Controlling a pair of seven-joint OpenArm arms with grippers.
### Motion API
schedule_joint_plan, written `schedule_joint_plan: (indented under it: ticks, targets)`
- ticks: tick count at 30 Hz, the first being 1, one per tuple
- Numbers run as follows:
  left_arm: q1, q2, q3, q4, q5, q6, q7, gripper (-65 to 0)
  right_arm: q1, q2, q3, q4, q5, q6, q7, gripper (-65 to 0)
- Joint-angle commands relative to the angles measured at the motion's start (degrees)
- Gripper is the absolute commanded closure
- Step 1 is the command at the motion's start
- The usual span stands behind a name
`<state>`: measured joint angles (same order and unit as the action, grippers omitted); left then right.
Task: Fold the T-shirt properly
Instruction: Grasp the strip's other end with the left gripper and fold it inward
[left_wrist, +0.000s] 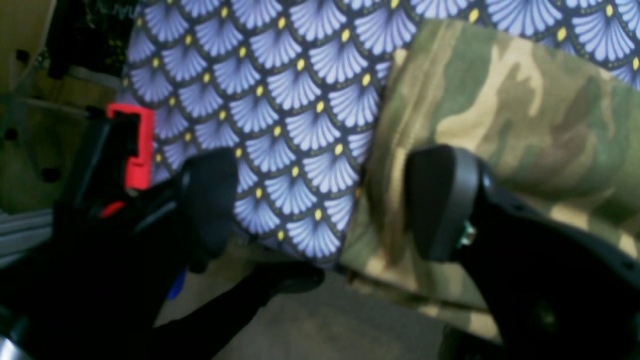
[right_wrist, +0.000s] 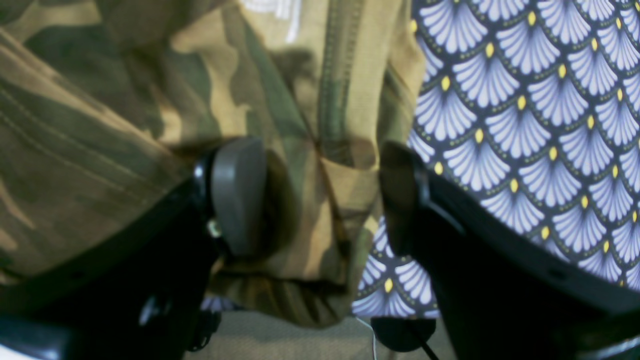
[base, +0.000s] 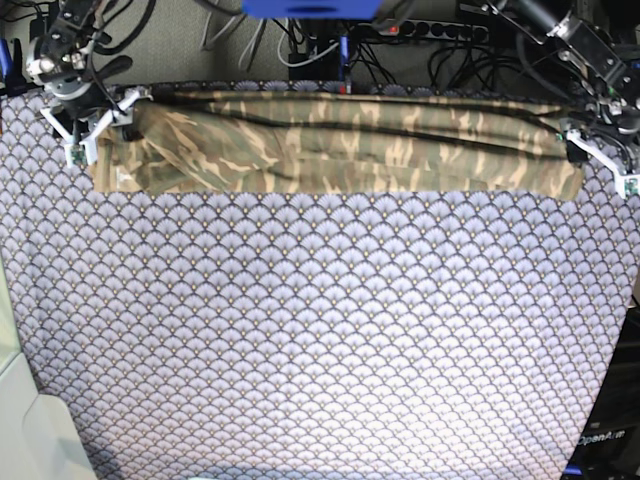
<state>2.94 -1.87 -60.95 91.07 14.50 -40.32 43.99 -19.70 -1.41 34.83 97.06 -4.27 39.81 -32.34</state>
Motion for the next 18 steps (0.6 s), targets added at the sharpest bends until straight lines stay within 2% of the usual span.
schedule_joint_plan:
  ticks: [1, 11, 18]
  targets:
    - [-1.49, -0.72, -0.11, 0.49, -0.39, 0.32, -0.87, -51.6, 0.14, 0.14, -0.24, -0.22, -1.13, 0.19, -1.38, -37.2]
    - [-2.63, 0.59, -0.11, -5.22, -2.33, 0.32, -0.78, -51.6, -0.03, 0.14, -0.24, -0.48, -1.22, 0.19, -1.38, -37.2]
    - [-1.31, 3.14, 0.07, -6.80, -2.33, 0.32, -0.78, -51.4, -0.03, 0.14, -0.32, -0.48, -1.22, 0.19, -1.38, -37.2]
